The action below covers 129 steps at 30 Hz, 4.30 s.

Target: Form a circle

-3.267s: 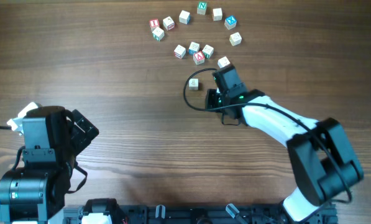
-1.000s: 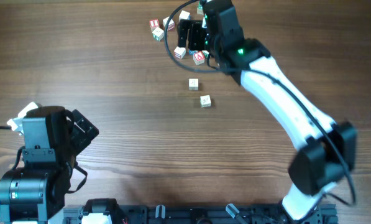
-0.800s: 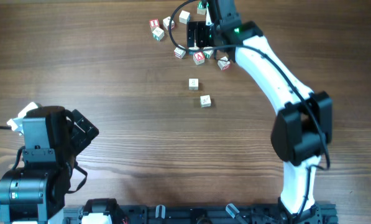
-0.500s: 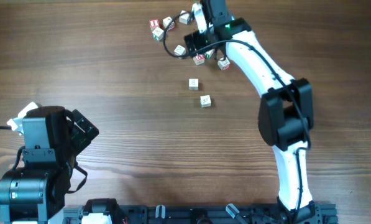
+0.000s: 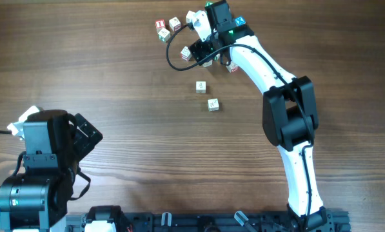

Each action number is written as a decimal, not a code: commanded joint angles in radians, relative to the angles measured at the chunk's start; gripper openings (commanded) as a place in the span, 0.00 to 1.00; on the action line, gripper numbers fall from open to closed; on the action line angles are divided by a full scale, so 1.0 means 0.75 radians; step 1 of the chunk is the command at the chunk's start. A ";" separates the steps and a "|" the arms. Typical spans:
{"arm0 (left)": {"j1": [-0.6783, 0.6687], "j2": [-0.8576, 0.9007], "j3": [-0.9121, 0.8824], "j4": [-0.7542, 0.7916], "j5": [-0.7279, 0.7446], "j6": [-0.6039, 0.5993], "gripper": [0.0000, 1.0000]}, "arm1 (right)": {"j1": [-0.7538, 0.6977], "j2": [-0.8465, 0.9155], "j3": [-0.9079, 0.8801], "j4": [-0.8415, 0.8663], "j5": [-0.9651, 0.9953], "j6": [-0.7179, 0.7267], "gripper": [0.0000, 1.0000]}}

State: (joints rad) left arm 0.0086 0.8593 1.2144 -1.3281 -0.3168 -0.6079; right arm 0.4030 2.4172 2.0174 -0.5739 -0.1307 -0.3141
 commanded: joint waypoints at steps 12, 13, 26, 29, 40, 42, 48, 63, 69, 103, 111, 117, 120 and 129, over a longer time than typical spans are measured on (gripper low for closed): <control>0.008 0.001 -0.006 0.004 -0.017 -0.013 1.00 | 0.004 0.086 0.023 0.029 -0.113 -0.105 0.52; 0.008 0.001 -0.006 0.004 -0.017 -0.013 1.00 | 0.004 0.086 0.023 0.027 -0.111 -0.104 0.50; 0.008 0.001 -0.006 0.004 -0.017 -0.013 1.00 | 0.004 0.085 0.040 -0.015 -0.022 0.017 0.32; 0.008 0.001 -0.006 0.004 -0.017 -0.013 1.00 | 0.004 0.075 0.062 -0.027 -0.021 0.083 0.31; 0.008 0.001 -0.006 0.004 -0.017 -0.013 1.00 | 0.004 -0.116 0.178 -0.296 -0.022 0.241 0.25; 0.008 0.001 -0.006 0.004 -0.017 -0.013 1.00 | 0.005 -0.157 0.178 -0.388 -0.029 0.322 0.23; 0.008 0.001 -0.006 0.004 -0.017 -0.013 1.00 | 0.005 -0.245 0.178 -0.691 -0.275 0.389 0.23; 0.008 0.001 -0.006 0.004 -0.017 -0.013 1.00 | 0.313 -0.246 0.167 -1.039 -0.089 0.492 0.15; 0.008 0.001 -0.006 0.004 -0.017 -0.013 1.00 | 0.405 -0.246 0.020 -0.838 0.054 0.715 0.17; 0.008 0.001 -0.006 0.004 -0.017 -0.013 1.00 | 0.368 -0.341 -0.351 -0.573 0.243 0.989 0.33; 0.008 0.001 -0.006 0.004 -0.017 -0.013 1.00 | 0.369 -0.496 -0.351 -0.577 0.231 0.987 0.50; 0.008 0.001 -0.006 0.004 -0.018 -0.013 1.00 | 0.357 -0.506 -0.351 -0.556 0.234 0.988 0.57; 0.008 0.001 -0.006 0.004 -0.017 -0.013 1.00 | 0.326 -0.506 -0.351 -0.528 0.246 1.004 0.50; 0.008 0.001 -0.006 0.004 -0.017 -0.013 1.00 | 0.150 -0.506 -0.351 -0.715 0.293 1.121 0.06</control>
State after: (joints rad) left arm 0.0086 0.8593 1.2144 -1.3277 -0.3168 -0.6083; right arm 0.5552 2.0567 1.7569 -1.0546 0.0650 0.4999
